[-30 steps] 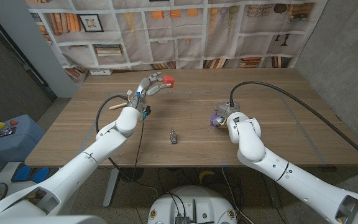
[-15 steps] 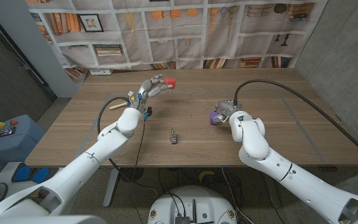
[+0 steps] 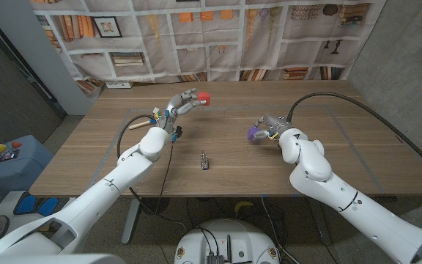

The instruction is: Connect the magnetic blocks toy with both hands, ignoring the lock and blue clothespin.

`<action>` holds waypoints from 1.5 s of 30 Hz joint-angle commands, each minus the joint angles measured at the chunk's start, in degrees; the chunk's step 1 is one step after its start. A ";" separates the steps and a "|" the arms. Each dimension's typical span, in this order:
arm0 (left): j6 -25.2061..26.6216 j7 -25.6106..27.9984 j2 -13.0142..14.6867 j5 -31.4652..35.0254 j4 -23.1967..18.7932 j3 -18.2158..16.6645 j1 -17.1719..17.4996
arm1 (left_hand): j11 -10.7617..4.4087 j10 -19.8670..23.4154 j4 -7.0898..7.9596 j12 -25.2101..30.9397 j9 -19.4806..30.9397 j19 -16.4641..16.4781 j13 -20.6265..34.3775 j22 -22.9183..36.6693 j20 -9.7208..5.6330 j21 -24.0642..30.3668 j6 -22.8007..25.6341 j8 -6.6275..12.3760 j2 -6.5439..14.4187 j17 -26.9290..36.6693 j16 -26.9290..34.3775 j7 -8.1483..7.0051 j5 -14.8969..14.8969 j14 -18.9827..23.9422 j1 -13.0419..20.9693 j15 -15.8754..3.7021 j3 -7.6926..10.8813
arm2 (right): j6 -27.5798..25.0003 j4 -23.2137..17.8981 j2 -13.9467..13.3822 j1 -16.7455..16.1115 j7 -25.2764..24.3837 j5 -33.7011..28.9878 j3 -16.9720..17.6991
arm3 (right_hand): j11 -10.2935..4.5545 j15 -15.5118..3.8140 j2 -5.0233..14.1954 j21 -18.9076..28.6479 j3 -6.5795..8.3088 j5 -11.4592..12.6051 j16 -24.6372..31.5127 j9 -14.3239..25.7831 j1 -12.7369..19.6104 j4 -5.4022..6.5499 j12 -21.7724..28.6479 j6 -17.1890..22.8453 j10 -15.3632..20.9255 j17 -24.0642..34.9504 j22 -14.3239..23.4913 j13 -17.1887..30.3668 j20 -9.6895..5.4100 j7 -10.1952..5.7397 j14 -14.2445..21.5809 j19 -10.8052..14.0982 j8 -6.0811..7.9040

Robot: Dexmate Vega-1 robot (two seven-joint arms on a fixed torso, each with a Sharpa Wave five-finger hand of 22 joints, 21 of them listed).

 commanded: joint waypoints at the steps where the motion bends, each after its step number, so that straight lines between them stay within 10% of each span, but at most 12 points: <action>1: -1.38 -1.26 -0.23 -1.54 -0.30 0.11 0.53 | 0.04 0.56 0.03 0.03 0.20 0.43 0.16 0.34 0.22 0.33 5.10 -0.09 2.61 0.18 0.11 -4.87 0.22 0.12 1.96 -1.15 -0.21 | 2.08 -2.05 -2.29 -2.39 -11.23 20.02 6.42 | 0.21 0.08 0.94 -0.02 0.09 0.27 -0.01 1.01 0.06 0.28 -0.21 1.87 -0.04 0.29 0.26 0.04 0.01 -1.07 -0.32 -0.31 1.06; 45: -7.26 -7.51 -2.58 -5.80 0.90 1.48 0.35 | 0.27 0.61 0.11 -0.06 0.30 0.95 0.17 0.38 0.32 0.42 5.38 -0.86 3.03 0.19 0.10 -4.74 0.23 0.24 2.03 -0.89 -0.89 | 28.71 3.50 -7.69 -8.09 -31.25 63.40 15.75 | 0.60 0.29 2.17 -0.07 -1.07 0.62 0.09 0.02 -0.29 0.63 -0.31 3.37 1.08 0.91 0.28 -0.06 -0.45 -0.27 -0.67 -0.77 1.44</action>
